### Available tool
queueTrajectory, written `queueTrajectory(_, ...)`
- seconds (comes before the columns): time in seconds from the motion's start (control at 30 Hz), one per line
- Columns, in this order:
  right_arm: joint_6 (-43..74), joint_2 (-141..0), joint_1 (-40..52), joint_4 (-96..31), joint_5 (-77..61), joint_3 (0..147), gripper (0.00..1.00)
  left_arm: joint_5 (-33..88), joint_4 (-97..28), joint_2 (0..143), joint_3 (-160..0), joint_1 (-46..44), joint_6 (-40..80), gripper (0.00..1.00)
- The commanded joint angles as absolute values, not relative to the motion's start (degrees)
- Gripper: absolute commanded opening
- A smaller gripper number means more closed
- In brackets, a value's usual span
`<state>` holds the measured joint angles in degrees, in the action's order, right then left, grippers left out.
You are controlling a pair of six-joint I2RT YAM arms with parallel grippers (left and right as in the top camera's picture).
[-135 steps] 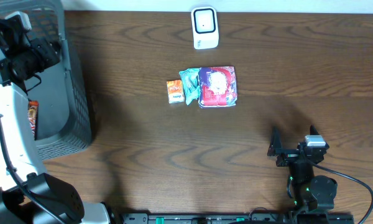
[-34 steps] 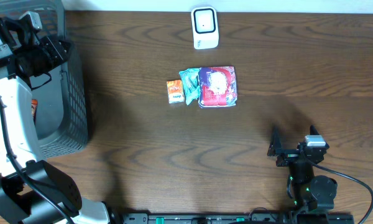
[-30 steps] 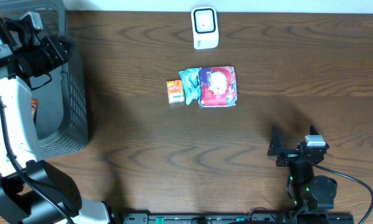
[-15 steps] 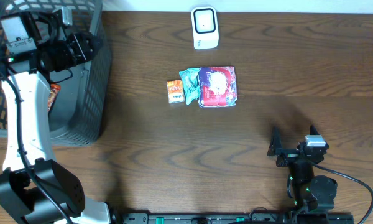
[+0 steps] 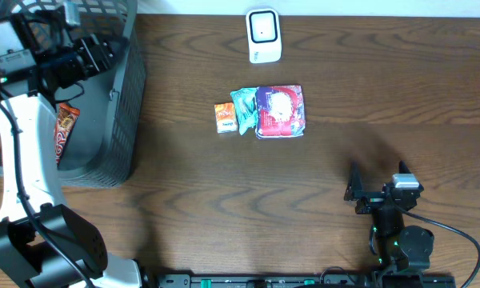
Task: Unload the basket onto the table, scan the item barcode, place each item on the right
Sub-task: 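Lower the left gripper into the basket over the red chocolate bar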
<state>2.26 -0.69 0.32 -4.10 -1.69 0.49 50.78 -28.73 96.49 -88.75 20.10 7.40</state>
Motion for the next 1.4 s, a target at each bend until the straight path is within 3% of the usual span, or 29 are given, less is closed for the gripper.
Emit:
queueTrajectory(0.0, 1.43, -0.56, 0.08, -4.25, -1.61, 0.32, 0.99, 51.88, -25.74, 94.54, -88.75, 22.24, 14.02, 0.55)
queueTrajectory(0.47, 1.43, -0.56, 0.08, -4.25, -1.61, 0.32, 0.99, 46.96, -20.93, 87.02, -88.75, 30.26, 16.86, 0.56)
queueTrajectory(0.67, 1.43, -0.56, 0.08, -4.25, -1.61, 0.32, 0.99, 24.86, -31.99, 86.96, -88.73, 33.58, 16.23, 0.56)
queueTrajectory(0.87, 1.43, -0.56, 0.08, -4.25, -1.61, 0.32, 0.99, 1.3, -40.51, 87.13, -88.73, 33.63, 8.08, 0.56)
queueTrajectory(1.37, 1.43, -0.56, 0.08, -4.25, -1.61, 0.32, 0.99, 0.34, -44.77, 93.1, -86.87, 33.67, 3.62, 0.55)
